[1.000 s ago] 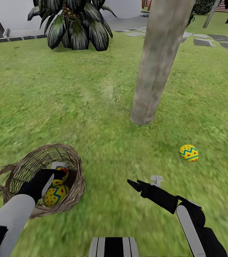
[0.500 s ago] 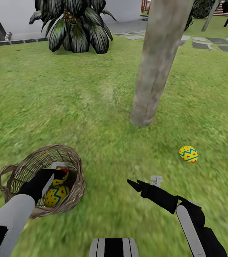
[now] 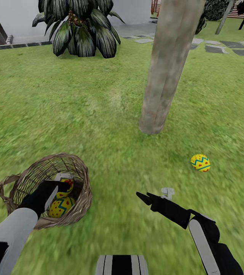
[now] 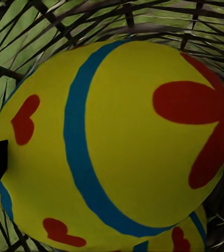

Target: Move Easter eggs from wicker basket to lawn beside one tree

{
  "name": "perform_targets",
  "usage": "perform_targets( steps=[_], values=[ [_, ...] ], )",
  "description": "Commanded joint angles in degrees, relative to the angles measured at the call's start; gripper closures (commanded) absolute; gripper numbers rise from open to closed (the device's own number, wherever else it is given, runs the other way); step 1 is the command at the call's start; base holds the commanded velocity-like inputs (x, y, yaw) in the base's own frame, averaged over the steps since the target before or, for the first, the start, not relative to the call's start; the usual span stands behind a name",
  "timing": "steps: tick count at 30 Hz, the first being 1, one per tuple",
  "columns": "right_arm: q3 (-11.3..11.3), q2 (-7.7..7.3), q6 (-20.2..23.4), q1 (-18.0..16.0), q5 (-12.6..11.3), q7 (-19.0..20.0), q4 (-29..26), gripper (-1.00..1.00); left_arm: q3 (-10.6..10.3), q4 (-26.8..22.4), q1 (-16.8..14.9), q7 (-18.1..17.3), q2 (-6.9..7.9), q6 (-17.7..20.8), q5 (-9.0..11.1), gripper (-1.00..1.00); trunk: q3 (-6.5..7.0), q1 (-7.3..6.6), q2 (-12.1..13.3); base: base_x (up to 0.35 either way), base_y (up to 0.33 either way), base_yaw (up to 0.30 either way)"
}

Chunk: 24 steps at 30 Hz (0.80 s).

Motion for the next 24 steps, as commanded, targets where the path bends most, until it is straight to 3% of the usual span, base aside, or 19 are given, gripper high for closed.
perform_targets(
  steps=[1, 18, 24],
  values=[
    [-0.1, 0.01, 0.4, 0.0, -0.2, 0.1, 0.0, -1.0, -0.3, -0.1, 0.0, 0.0, 0.06, 0.3, -0.1, 1.0, -0.04, -0.03, 0.0, -0.079, 0.0, 0.0],
    [0.0, -0.01, 0.4, 0.0, -0.2, 0.1, 0.0, -1.0, -0.3, -0.1, 0.0, 0.0, 0.06, 0.7, -0.1, 1.0, 1.73, -0.23, 0.1, -0.016, 0.0, 0.0],
    [0.0, -0.01, 0.4, 0.0, -0.2, 0.1, 0.0, -1.0, -0.3, -0.1, 0.0, 0.0, 0.06, 0.8, -0.1, 1.0, 1.73, -0.23, 0.1, -0.106, 0.0, 0.0]
  ],
)
